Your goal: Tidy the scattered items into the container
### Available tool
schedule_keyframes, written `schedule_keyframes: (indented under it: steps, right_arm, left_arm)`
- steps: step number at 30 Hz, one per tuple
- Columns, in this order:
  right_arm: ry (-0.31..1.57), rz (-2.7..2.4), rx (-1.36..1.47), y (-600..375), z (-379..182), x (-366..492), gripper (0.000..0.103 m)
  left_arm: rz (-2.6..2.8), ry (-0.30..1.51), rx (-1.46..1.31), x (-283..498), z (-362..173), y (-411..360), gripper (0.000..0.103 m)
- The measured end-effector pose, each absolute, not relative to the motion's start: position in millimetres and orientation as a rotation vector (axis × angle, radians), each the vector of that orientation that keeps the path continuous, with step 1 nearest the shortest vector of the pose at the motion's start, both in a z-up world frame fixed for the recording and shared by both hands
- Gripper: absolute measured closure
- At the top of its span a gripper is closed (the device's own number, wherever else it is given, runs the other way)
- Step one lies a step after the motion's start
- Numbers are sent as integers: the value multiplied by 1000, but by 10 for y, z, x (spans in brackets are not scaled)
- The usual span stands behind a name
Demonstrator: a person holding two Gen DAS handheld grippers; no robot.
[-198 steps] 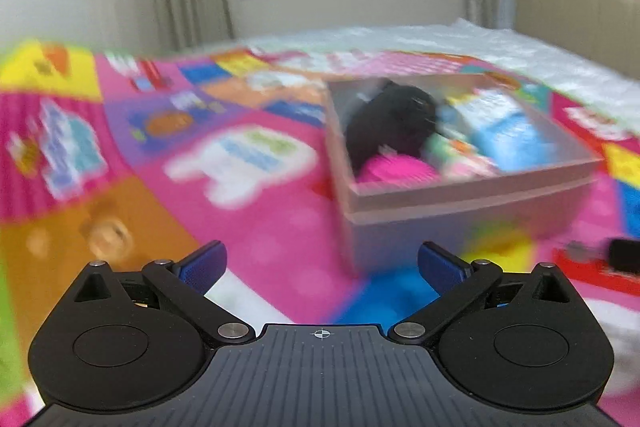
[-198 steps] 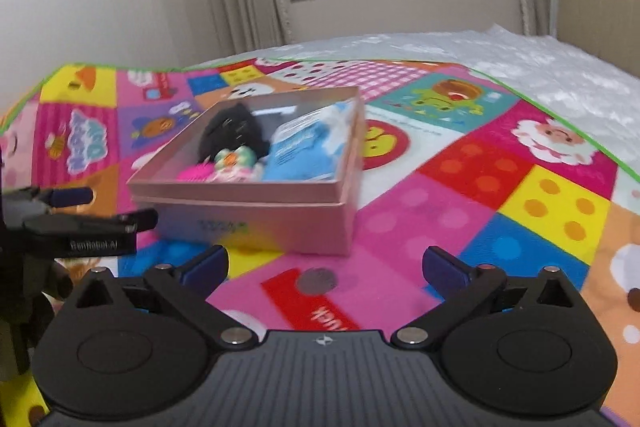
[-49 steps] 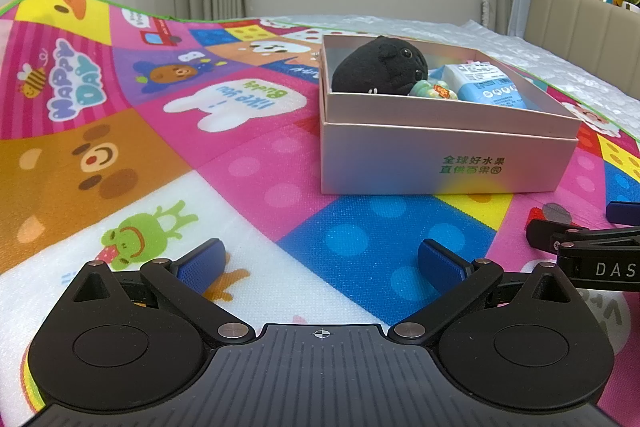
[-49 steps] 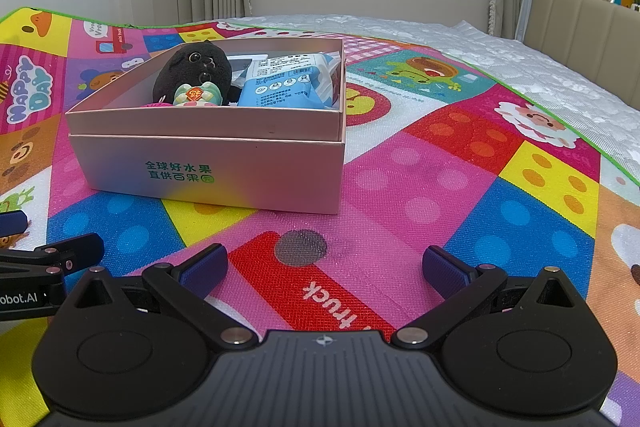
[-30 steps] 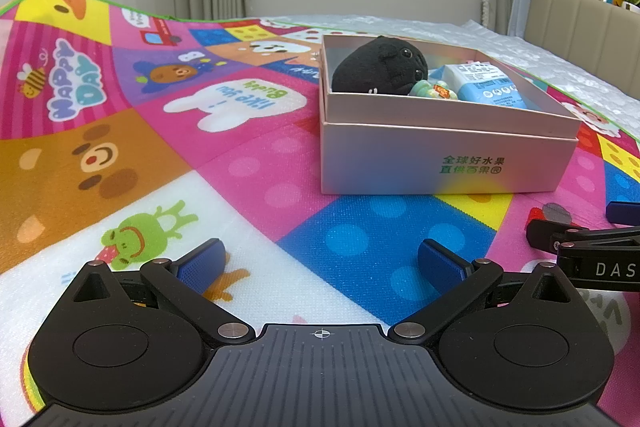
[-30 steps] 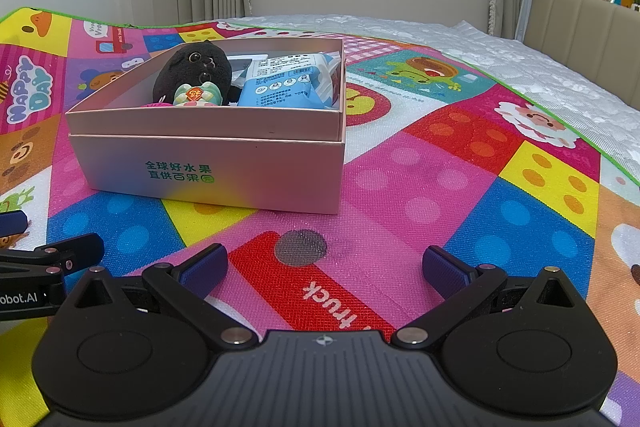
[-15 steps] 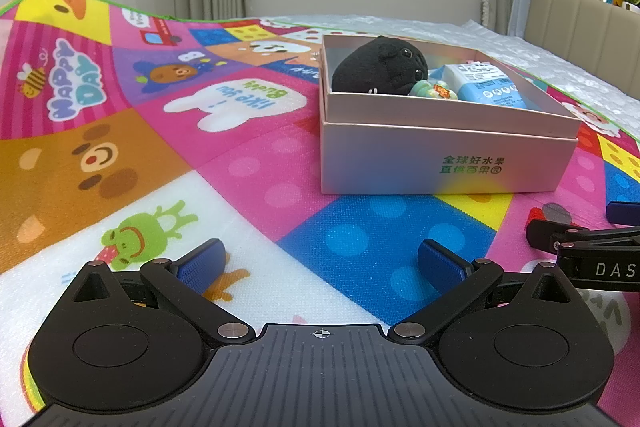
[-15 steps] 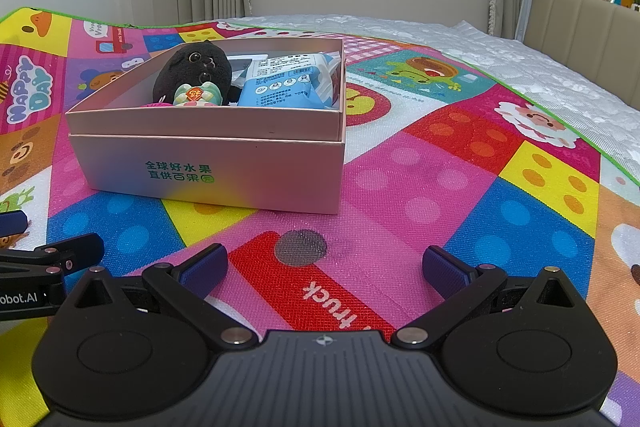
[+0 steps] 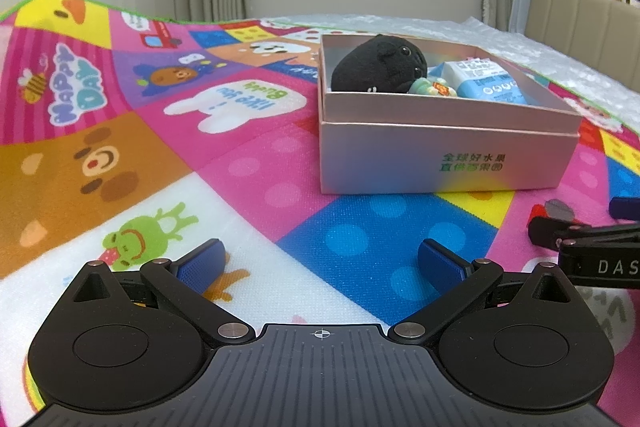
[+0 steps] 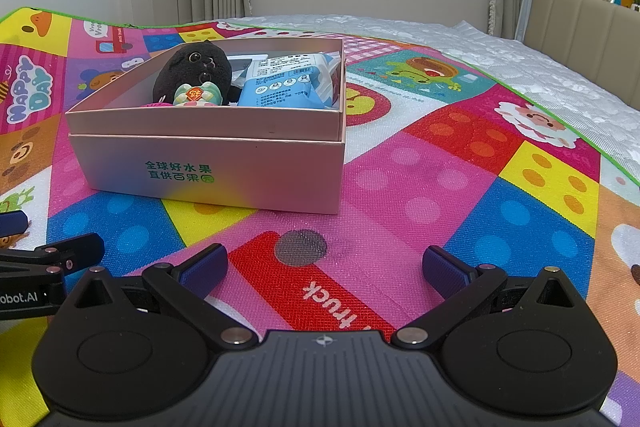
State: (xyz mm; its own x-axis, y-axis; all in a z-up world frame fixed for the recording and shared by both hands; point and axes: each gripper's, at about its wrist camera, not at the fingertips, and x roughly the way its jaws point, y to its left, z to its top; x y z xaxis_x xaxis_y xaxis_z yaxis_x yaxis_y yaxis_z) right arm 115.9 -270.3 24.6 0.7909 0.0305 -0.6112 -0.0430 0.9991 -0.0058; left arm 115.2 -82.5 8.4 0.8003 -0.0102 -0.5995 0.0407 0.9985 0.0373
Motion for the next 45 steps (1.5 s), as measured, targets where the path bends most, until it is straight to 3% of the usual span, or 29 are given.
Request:
schedule_keyframes:
  steps: [11, 45]
  right_arm:
    - [657, 39, -19, -2702, 246, 1159, 0]
    - [657, 39, -19, -2700, 247, 1155, 0]
  left_arm:
    - [-21, 763, 17, 1258, 218, -815, 0]
    - [-36, 739, -6, 1267, 188, -756, 0]
